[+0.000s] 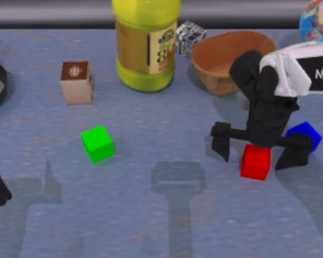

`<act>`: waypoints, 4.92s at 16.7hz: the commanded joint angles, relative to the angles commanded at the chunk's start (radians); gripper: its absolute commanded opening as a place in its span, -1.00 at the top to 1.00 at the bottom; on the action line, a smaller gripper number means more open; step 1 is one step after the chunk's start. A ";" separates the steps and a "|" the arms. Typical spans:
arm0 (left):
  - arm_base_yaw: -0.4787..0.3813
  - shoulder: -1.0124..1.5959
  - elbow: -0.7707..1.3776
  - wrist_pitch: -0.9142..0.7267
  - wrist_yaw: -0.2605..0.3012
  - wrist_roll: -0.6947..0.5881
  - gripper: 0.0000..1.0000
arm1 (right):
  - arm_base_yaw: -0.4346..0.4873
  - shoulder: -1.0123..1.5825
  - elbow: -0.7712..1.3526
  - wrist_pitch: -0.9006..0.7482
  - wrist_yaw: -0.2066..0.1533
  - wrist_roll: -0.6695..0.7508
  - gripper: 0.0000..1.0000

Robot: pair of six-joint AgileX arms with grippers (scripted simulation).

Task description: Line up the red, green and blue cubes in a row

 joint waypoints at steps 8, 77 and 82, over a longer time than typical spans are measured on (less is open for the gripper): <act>0.000 0.000 0.000 0.000 0.000 0.000 -1.00 | 0.002 0.034 -0.031 0.055 0.000 0.002 -0.70; 0.000 0.000 0.000 0.000 0.000 0.000 -1.00 | 0.484 0.371 0.718 -0.347 0.027 0.283 1.00; 0.000 0.000 0.000 0.000 0.000 0.000 -1.00 | 0.484 0.371 0.718 -0.347 0.027 0.283 0.25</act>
